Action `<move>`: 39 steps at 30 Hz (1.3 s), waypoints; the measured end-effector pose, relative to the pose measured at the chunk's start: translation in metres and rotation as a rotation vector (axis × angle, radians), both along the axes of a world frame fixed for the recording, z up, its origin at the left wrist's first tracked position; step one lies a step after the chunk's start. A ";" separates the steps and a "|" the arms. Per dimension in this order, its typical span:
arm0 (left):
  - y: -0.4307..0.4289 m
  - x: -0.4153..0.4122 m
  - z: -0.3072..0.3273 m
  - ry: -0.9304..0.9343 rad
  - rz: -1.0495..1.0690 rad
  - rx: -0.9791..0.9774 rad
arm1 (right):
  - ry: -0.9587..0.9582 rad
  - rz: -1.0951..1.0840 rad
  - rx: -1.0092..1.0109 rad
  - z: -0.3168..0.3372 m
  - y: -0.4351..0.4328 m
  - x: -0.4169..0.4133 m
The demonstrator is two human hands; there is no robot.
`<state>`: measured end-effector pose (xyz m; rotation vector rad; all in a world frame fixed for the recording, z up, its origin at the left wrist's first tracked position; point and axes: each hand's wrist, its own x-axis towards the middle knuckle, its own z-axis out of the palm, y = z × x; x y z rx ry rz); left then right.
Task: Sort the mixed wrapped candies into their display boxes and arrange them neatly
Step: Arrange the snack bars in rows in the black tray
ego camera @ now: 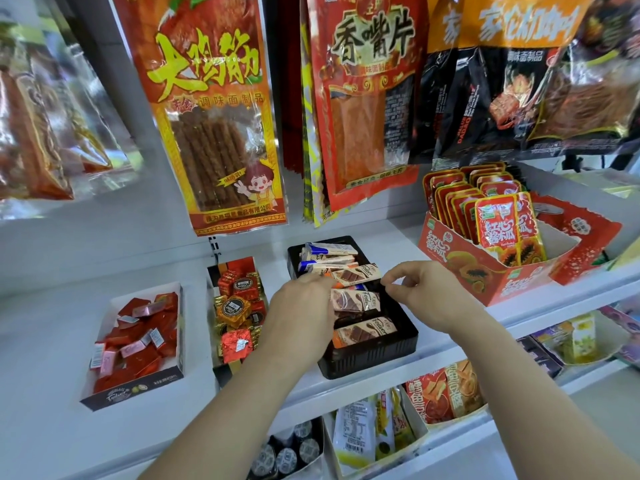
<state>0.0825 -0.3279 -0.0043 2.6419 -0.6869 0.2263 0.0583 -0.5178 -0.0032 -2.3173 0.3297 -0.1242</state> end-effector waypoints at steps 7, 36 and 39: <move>-0.012 0.005 -0.009 0.012 -0.007 0.067 | 0.053 -0.011 -0.167 -0.017 0.016 0.013; 0.008 -0.003 0.010 0.310 -0.025 -0.065 | 0.189 0.178 -0.019 0.022 0.003 -0.010; 0.007 -0.005 0.011 0.278 -0.042 -0.014 | 0.171 0.172 -0.087 0.019 0.007 -0.008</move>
